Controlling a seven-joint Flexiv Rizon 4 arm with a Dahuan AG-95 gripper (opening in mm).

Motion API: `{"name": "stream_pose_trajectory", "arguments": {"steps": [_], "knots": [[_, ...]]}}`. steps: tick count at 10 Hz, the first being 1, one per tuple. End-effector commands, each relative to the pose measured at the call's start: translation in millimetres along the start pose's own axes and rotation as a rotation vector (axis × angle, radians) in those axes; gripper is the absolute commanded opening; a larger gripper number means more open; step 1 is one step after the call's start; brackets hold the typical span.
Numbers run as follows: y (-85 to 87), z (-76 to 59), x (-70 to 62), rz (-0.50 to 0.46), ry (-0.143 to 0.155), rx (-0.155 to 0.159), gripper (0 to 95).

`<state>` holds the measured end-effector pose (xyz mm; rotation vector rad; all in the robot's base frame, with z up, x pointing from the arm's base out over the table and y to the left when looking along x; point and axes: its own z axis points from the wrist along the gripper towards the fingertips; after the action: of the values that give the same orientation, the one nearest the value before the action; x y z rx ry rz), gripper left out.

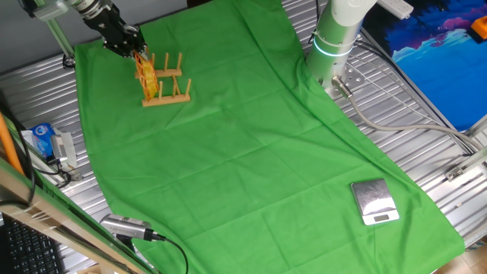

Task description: Take the dish off the dish rack

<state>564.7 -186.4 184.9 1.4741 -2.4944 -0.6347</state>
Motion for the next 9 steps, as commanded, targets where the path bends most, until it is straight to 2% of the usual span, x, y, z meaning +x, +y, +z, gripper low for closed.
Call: {"name": "stream_pose_trajectory", "arguments": {"steps": [1, 9], "knots": [[1.5, 0.3, -0.1, 0.001, -0.002, 0.002, 19.0], [5.0, -2.2, -0.9, 0.018, -0.002, 0.002, 19.0]]}}
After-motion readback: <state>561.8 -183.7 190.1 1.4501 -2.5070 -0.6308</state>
